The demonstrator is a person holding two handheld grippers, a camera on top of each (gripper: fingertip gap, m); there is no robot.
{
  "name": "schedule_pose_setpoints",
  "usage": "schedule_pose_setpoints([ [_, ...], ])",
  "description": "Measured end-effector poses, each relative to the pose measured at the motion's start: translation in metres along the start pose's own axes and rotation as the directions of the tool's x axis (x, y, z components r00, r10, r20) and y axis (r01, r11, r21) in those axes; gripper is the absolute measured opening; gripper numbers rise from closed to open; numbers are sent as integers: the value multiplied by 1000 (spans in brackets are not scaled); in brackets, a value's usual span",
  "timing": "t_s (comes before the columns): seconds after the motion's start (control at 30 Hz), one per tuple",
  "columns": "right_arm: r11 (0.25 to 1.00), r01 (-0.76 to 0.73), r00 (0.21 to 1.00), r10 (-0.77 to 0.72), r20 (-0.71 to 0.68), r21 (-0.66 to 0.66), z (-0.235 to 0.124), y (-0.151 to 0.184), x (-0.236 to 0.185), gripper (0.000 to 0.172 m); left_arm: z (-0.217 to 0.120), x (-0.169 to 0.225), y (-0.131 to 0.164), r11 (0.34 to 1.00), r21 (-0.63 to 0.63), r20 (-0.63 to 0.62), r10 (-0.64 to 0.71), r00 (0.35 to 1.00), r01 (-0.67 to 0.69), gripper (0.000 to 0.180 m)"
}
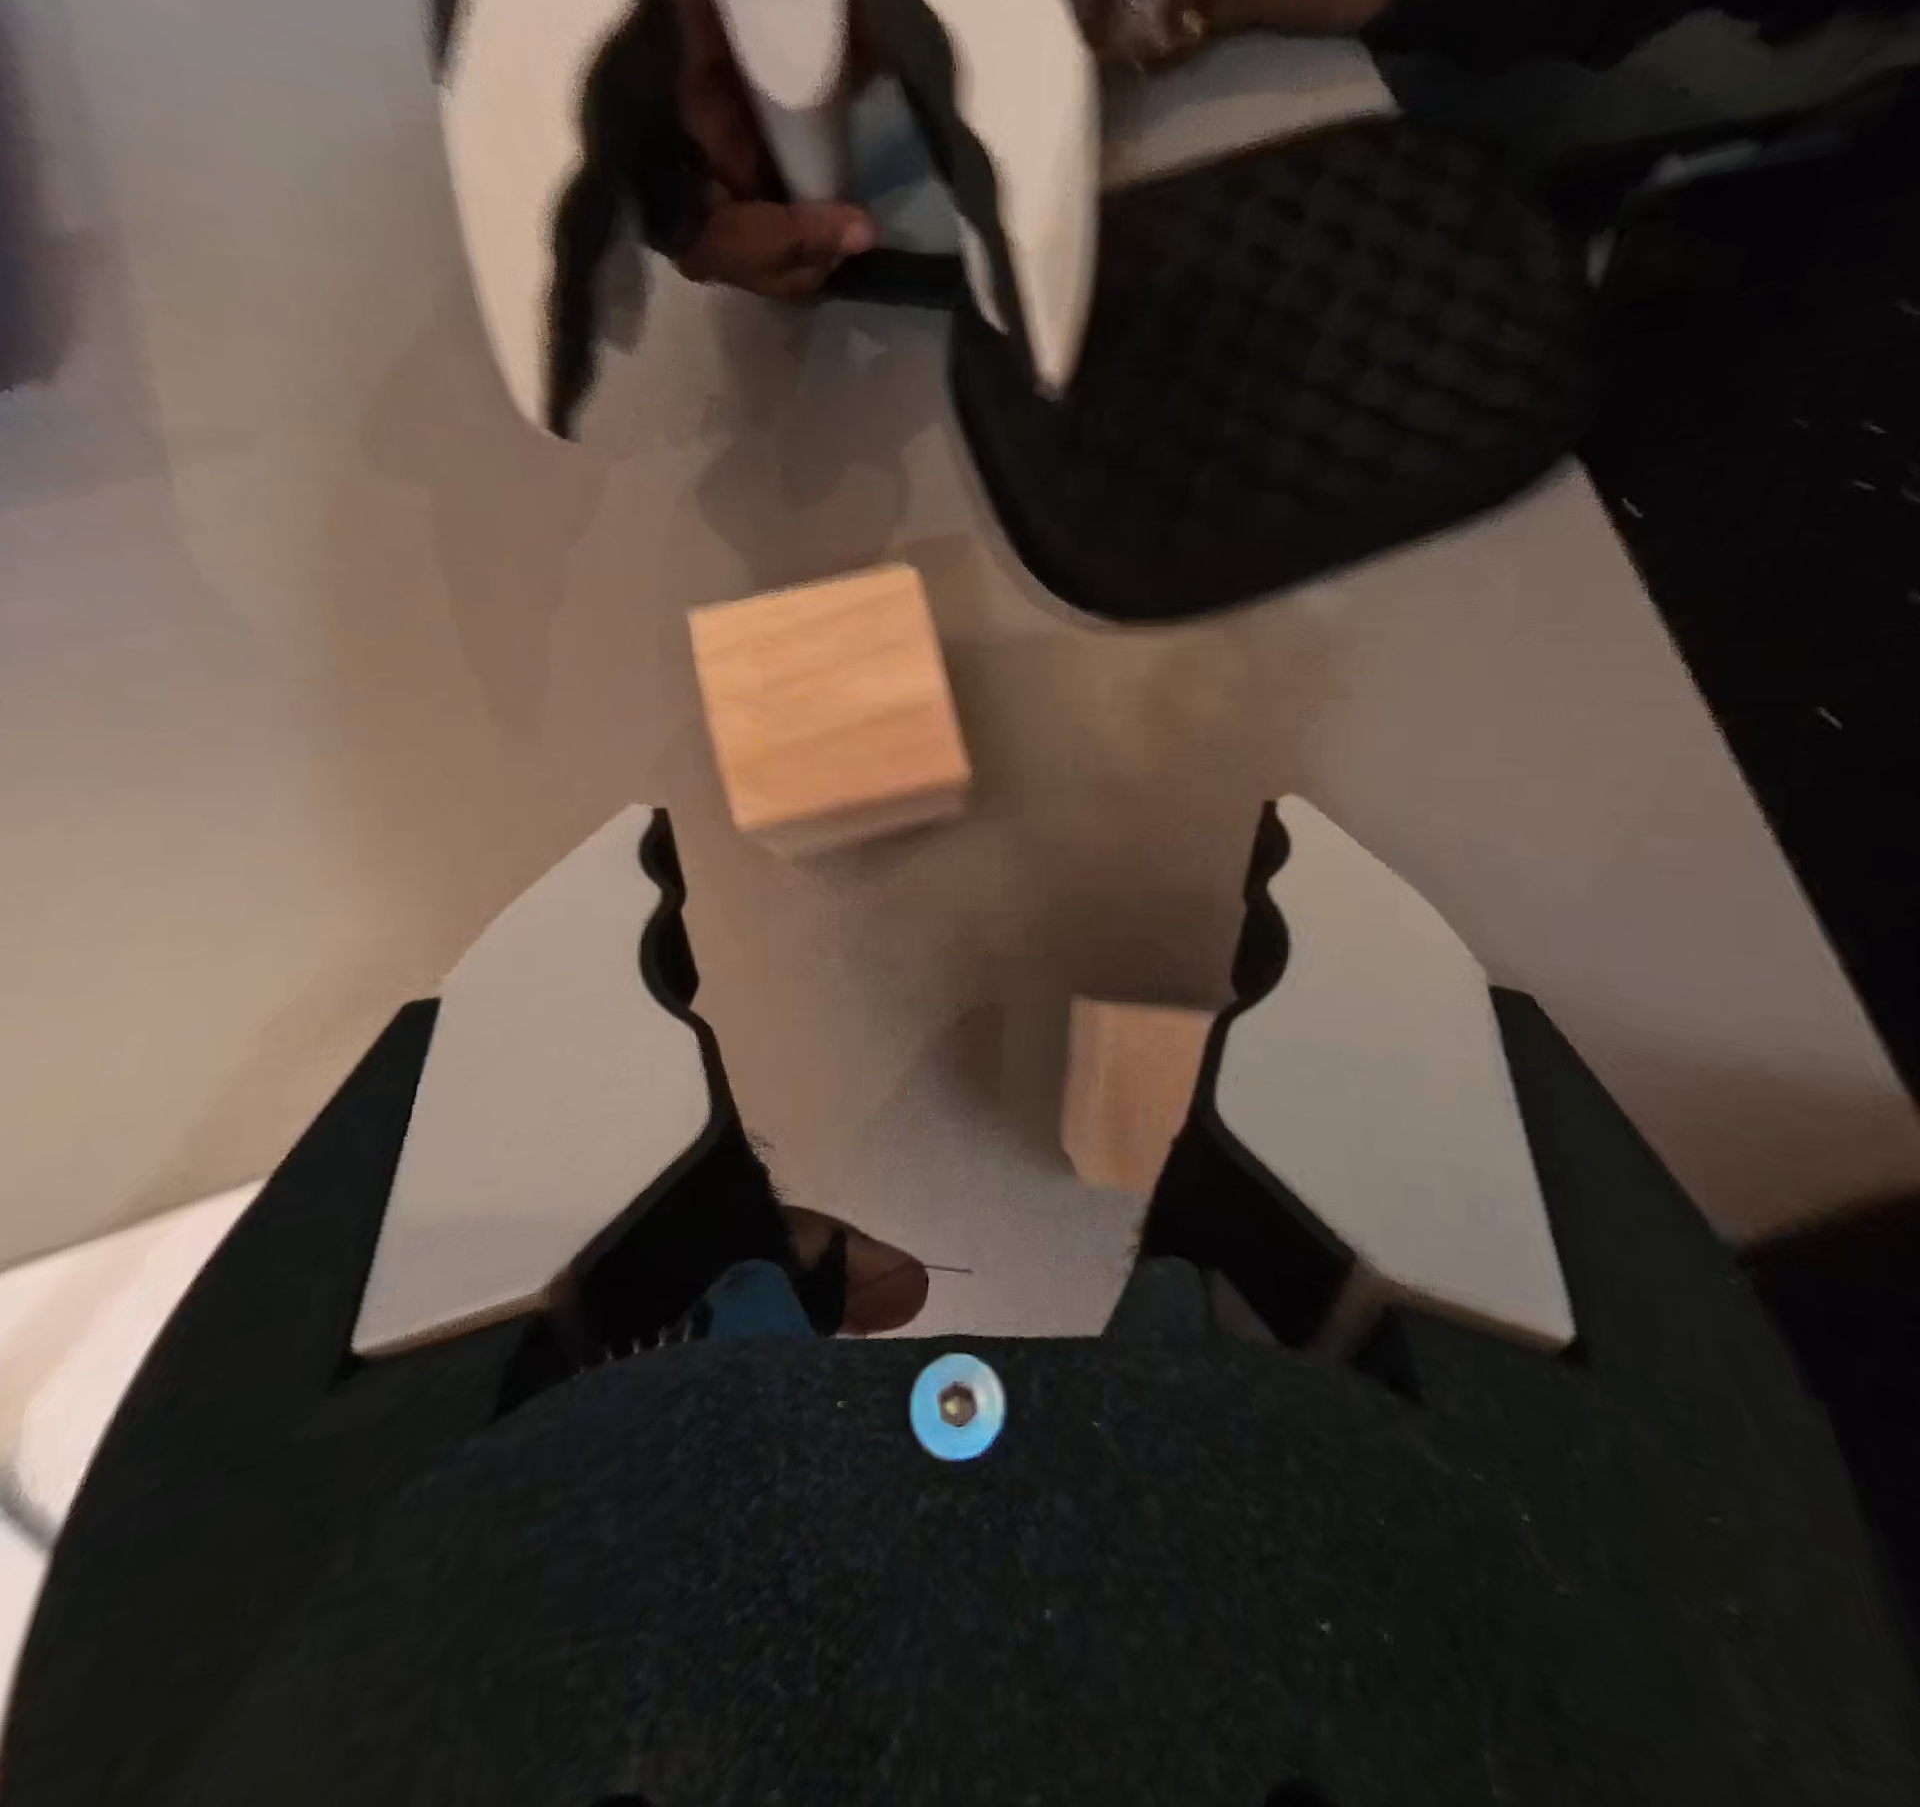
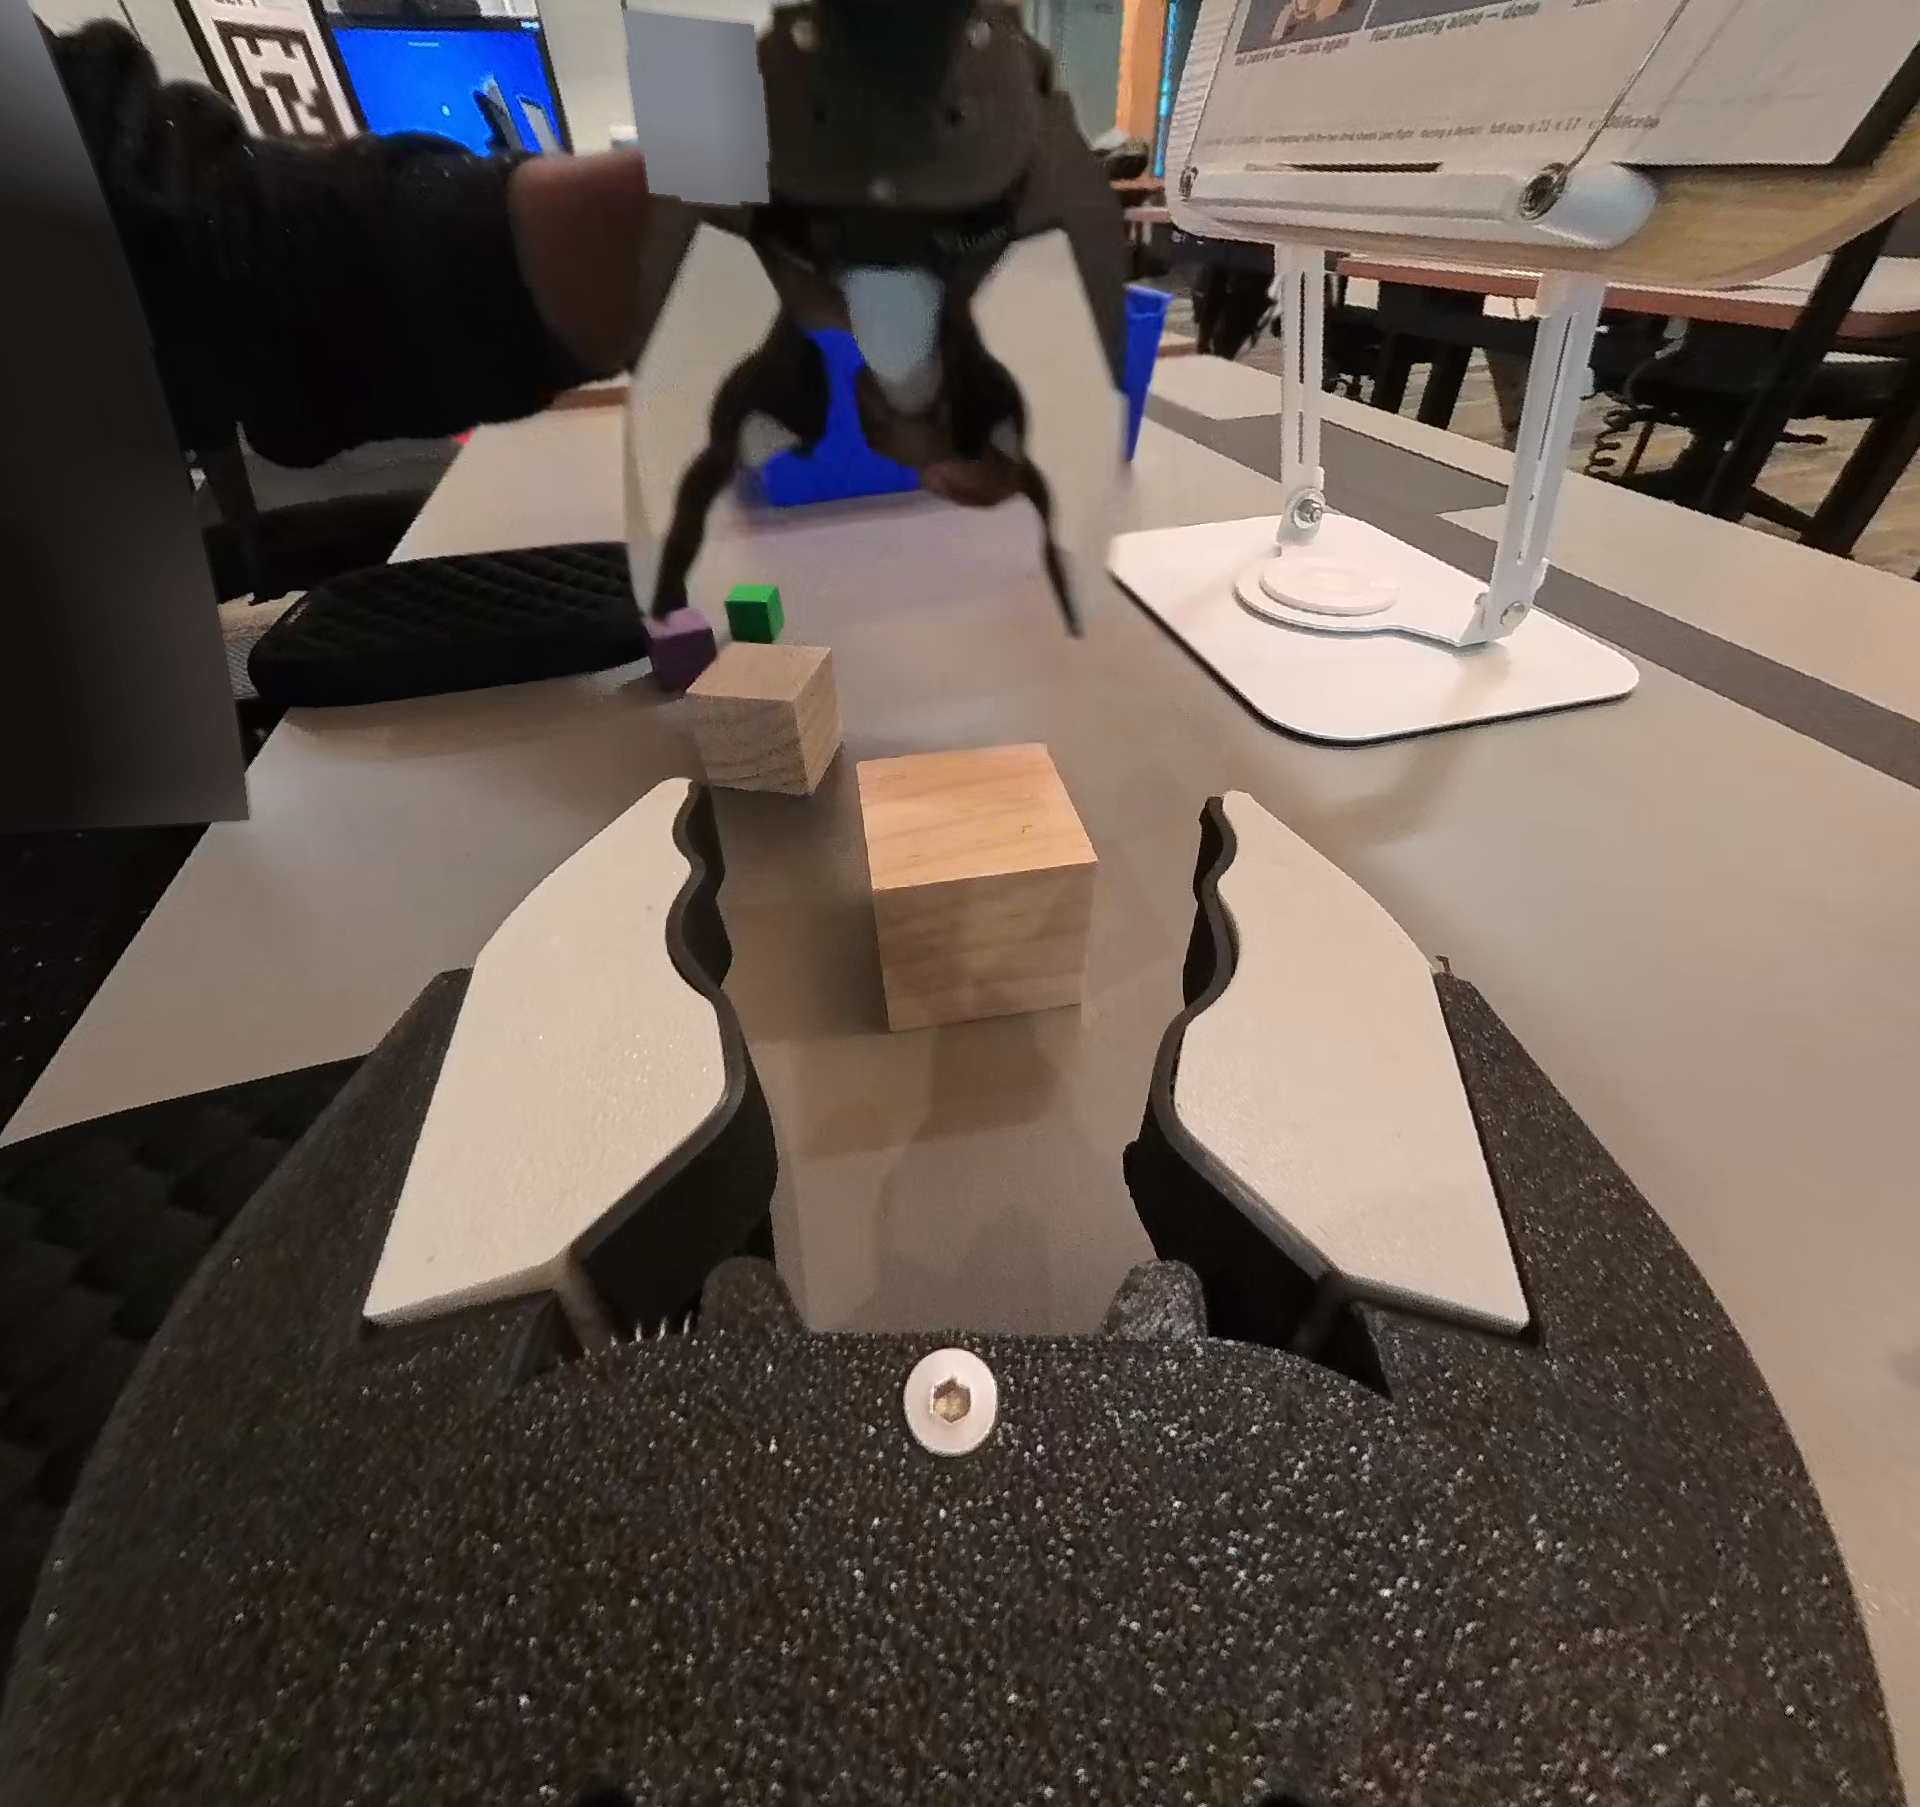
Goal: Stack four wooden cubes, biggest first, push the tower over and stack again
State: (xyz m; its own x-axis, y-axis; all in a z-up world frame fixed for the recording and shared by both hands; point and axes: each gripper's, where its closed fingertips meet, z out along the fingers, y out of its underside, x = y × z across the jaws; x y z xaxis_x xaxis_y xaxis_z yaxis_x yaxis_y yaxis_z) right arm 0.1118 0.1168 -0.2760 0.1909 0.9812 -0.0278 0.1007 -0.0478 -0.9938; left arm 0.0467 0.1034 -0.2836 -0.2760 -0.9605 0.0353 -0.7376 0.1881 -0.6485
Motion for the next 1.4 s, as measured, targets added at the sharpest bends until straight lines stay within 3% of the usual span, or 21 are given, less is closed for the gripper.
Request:
schedule_pose_setpoints([
  [0.17,1000,-1,1000,1,-2,-7,1,1,0,86,-22,38,41,976,-195,-42,93,995,-100,81],
  [0.43,1000,2,1000,-2,-3,-5,0,1,0,86,-1,51,73,930,-327,-102,141,985,-167,68],
  [0.53,1000,0,1000,0,-4,-6,0,1,0,86,5,48,85,913,-368,-106,146,984,-175,43],
  [0.67,1000,-5,1000,4,-6,-5,0,1,1,85,-2,42,78,939,-325,-79,94,992,-114,43],
  [0.83,1000,-5,1000,5,-4,-9,1,1,1,85,-29,9,42,951,-291,89,-88,992,110,43],
  [0.9,1000,-5,1000,5,-4,-8,1,1,1,85,-32,-2,17,965,-213,104,-135,985,155,43],
  [0.97,1000,-5,1000,5,-4,-6,0,1,1,85,-31,-10,-4,974,-161,99,-147,984,162,43],
  [1.1,1000,-4,1000,4,-5,-5,0,1,1,85,-19,-29,-18,966,-210,153,-118,981,149,43],
  [1.4,1000,-3,1000,3,-4,-3,0,0,1,83,3,-32,-28,952,-268,137,-116,984,149,43],
])
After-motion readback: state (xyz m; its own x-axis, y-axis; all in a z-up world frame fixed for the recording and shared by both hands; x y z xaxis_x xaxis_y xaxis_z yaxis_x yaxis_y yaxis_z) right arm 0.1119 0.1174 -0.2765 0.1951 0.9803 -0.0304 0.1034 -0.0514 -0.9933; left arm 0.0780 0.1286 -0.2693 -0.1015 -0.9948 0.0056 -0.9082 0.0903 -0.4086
